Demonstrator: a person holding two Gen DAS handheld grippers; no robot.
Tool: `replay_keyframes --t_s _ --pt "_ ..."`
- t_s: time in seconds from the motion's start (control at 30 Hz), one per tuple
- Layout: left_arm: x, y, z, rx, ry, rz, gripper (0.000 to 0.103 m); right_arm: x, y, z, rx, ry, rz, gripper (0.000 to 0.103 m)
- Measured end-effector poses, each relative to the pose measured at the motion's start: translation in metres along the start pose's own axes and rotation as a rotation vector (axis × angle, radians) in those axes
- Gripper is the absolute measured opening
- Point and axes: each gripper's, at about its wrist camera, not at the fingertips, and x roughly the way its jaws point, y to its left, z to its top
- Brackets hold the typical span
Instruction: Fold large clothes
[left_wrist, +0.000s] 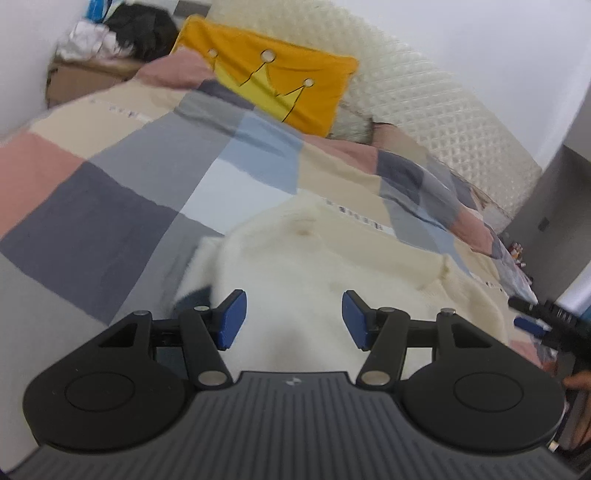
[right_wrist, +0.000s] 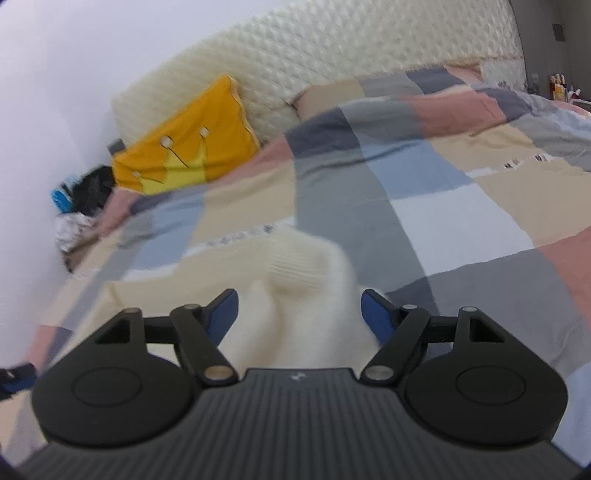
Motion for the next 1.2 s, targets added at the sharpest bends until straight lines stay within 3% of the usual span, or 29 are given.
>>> replay_keyframes --t_s 0.23,0.43,0.63,0.7,0.77,0.93,1.07,1.2 --pt "-0.045 -0.028 -0.044 -0.002 -0.007 -0.025 0.063 -0.053 0.026 -0.026 0.023 0.006 0.066 0.075" --pt "-0.066 -0.041 -0.077 -0.070 0.021 -0.032 0.063 -0.068 0.027 -0.063 0.207 0.106 0.160 0.076" --pt "-0.058 -0.011 -0.109 -0.325 0.121 -0.060 0.064 -0.066 0.000 -0.092 0.504 0.198 0.140 0.078" --pt "-0.051 0.003 -0.116 -0.432 0.157 -0.075 0.075 -0.063 -0.015 -0.101 0.618 0.218 0.134 0.078" --pt "-0.044 0.018 -0.121 -0.539 0.176 -0.115 0.077 -0.062 -0.026 -0.110 0.710 0.228 0.117 0.078" --pt "-0.028 0.047 -0.135 -0.766 0.183 -0.155 0.077 -0.074 -0.054 -0.139 0.951 0.190 -0.005 0.077" --pt "-0.023 0.069 -0.141 -0.867 0.152 -0.162 0.076 -0.066 -0.060 -0.145 1.006 0.172 -0.041 0.077" --pt "-0.017 0.072 -0.142 -0.886 0.151 -0.193 0.075 -0.052 -0.052 -0.141 0.984 0.172 0.002 0.076"
